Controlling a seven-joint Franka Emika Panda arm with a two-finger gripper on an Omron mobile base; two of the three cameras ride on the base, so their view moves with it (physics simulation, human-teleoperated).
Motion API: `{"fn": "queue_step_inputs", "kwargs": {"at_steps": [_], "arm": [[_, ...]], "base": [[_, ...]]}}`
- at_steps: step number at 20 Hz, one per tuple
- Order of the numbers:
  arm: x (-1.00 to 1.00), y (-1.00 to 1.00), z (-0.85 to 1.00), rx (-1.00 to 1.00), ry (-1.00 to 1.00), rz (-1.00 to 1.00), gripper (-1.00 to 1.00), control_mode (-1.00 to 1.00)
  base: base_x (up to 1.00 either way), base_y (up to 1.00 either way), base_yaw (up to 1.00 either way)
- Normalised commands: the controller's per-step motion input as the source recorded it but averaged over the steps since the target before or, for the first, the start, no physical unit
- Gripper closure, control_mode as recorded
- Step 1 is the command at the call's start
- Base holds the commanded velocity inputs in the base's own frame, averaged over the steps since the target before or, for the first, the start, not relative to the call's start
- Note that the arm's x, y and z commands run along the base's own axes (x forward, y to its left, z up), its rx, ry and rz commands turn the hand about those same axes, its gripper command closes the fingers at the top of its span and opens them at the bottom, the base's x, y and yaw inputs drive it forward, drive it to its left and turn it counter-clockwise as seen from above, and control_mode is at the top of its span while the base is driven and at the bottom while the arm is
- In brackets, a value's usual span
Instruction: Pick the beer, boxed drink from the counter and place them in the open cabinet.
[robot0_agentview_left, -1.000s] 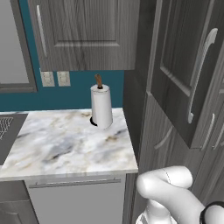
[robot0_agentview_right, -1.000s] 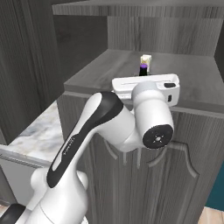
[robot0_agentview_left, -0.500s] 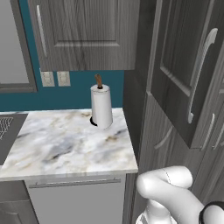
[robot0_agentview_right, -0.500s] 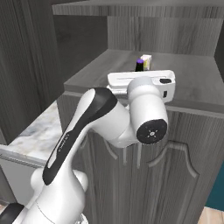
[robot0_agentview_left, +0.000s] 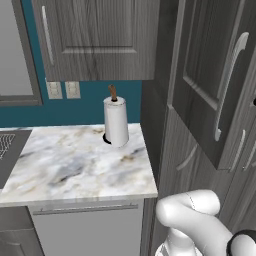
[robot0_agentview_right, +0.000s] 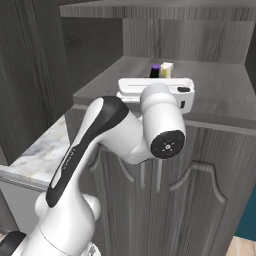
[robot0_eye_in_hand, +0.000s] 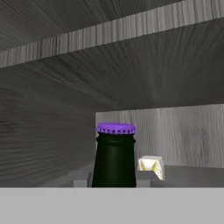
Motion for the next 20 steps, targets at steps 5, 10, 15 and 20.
{"fn": "queue_step_inputs", "kwargs": {"at_steps": [5,10,15,20], "arm": [[0.19,0.18,0.0,0.04,0.0,0.02,1.0,-1.0],[0.23,0.21,0.0,0.01,0.0,0.01,1.0,-1.0],[0.26,0.11,0.0,0.0,0.0,0.0,1.0,-1.0],[0.34,0.0,0.0,0.0,0.0,0.0,1.0,-1.0]], "base": [[0.0,0.0,0.0],[0.0,0.0,0.0],[0.0,0.0,0.0],[0.0,0.0,0.0]]}}
